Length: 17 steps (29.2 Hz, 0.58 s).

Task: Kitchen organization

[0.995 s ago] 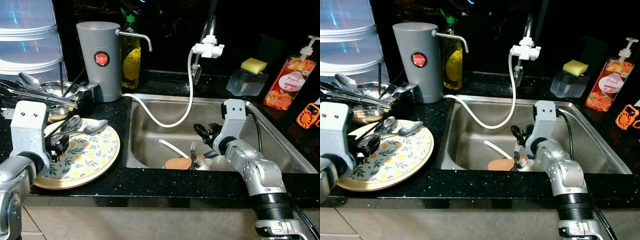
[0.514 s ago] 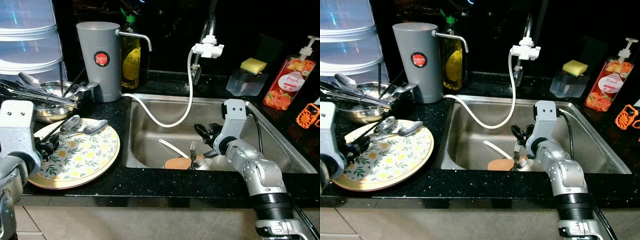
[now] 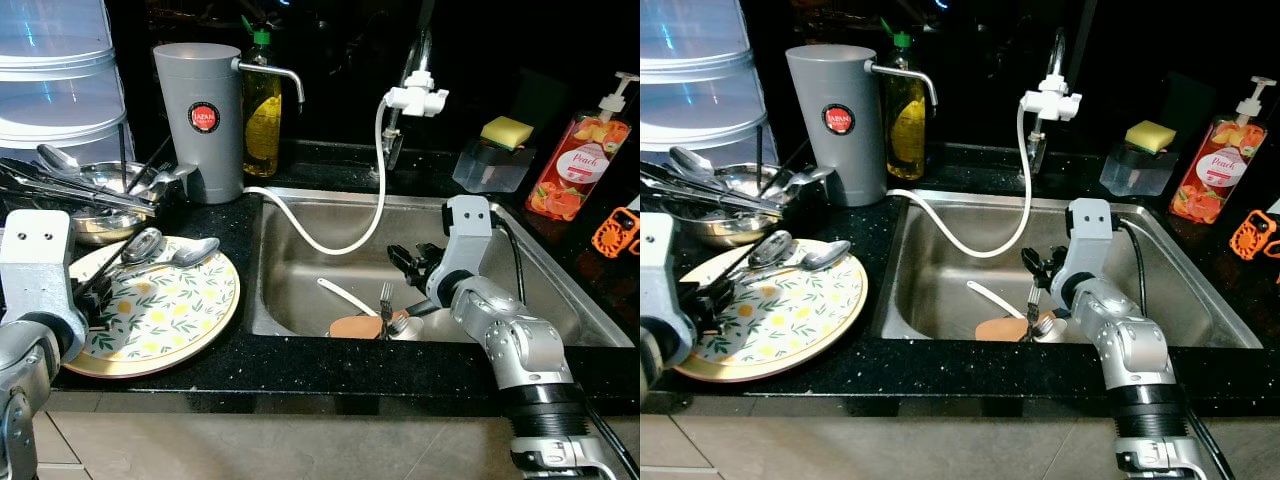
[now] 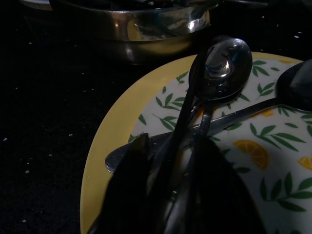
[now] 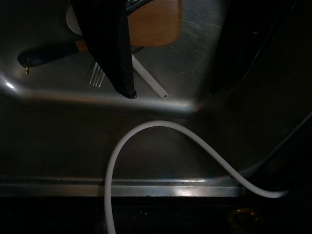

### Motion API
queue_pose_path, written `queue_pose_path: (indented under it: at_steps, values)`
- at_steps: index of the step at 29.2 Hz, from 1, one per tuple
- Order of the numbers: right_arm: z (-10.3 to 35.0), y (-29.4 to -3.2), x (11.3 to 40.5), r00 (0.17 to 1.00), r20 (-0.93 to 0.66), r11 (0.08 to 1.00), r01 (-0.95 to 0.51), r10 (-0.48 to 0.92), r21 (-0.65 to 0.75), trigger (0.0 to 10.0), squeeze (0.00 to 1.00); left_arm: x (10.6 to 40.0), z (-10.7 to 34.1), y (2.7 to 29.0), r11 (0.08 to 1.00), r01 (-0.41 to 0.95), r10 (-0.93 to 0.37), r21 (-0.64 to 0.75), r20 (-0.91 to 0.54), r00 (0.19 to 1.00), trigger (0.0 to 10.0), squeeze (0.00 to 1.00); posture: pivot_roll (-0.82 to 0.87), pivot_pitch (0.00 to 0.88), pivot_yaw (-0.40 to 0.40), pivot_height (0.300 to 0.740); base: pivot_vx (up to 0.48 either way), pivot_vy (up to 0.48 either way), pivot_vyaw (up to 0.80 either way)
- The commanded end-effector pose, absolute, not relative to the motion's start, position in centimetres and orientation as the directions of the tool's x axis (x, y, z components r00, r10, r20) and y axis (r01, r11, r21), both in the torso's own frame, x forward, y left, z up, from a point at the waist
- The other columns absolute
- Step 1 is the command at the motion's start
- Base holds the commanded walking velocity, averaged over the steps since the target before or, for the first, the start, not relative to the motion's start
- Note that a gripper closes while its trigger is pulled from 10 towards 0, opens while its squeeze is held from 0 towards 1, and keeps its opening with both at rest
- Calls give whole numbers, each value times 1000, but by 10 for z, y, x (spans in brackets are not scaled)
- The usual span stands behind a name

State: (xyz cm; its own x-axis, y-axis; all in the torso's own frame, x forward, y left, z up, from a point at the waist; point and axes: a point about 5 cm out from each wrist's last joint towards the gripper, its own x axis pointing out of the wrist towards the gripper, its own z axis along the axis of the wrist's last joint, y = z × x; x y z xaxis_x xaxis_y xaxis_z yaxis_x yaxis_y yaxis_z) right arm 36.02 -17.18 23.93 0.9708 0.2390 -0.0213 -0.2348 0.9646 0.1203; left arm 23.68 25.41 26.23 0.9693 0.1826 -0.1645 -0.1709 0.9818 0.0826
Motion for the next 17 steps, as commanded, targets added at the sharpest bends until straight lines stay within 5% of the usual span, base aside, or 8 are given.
queue_pose_path:
  at_steps: [1, 17]
  values:
    - [238, -178, 360, 975, -38, 970, -214, 219, 119, 10000, 0, 241, 247, 247, 990, -131, 137, 44, -248, 959, 0, 0, 169, 132, -83, 740, 0, 0, 0]
    - [239, -178, 360, 976, -36, 971, -210, 215, 118, 10000, 0, 249, 257, 241, 995, -82, 90, 50, -197, 976, 0, 0, 164, 130, -76, 740, 0, 0, 0]
